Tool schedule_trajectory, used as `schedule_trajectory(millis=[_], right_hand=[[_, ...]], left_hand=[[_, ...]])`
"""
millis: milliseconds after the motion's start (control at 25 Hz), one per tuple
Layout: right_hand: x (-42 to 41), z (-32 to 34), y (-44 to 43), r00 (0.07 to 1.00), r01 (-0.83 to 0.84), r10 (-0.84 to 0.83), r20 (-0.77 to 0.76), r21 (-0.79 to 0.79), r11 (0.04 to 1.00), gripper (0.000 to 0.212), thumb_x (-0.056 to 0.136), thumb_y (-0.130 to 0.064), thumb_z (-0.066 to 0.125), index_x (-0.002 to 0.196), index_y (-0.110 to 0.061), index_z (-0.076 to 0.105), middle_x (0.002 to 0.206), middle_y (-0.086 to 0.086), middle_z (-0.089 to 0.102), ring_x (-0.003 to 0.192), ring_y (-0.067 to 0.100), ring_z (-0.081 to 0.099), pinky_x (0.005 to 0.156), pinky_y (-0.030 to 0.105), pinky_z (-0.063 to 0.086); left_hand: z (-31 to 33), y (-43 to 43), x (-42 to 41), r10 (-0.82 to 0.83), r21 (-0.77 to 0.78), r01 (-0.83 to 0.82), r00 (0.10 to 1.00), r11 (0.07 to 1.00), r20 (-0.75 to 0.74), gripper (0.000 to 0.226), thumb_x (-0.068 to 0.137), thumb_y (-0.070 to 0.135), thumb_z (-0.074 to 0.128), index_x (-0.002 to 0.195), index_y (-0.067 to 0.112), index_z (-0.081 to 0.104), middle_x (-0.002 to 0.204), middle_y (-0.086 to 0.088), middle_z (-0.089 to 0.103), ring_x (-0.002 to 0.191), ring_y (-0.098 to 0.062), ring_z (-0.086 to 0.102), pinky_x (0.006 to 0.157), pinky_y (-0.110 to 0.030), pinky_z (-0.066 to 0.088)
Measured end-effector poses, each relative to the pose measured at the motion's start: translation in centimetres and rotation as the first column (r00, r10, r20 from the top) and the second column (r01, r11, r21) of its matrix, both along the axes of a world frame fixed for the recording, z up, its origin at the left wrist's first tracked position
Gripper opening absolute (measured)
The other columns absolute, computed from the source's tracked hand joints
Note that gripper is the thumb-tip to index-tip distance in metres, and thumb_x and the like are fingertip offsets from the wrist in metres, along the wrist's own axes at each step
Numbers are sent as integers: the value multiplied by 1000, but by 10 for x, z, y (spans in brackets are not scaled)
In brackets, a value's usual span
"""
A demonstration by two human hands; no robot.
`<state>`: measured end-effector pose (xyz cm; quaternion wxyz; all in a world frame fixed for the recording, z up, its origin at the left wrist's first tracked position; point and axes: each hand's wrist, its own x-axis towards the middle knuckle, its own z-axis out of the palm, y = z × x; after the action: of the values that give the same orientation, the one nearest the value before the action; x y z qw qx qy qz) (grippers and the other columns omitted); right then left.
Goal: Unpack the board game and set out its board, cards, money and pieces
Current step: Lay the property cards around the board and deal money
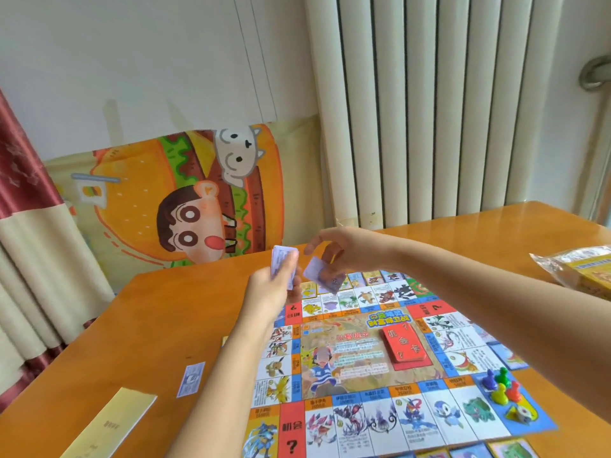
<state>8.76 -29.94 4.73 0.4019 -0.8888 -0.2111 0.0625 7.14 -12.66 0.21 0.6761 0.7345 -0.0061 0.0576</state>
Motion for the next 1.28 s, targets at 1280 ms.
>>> schedule_trajectory(millis=[1280], right_hand=[[211, -136, -39, 686, 713, -728, -26, -182, 678, 31, 81, -37, 72, 94, -11, 65, 85, 3, 63, 87, 24, 61, 86, 38, 52]], left_hand=[[-28, 9, 67, -70, -275, 11, 976, 961, -205, 27, 100, 8, 39, 93, -2, 64, 78, -14, 66, 61, -19, 63, 51, -25, 55]])
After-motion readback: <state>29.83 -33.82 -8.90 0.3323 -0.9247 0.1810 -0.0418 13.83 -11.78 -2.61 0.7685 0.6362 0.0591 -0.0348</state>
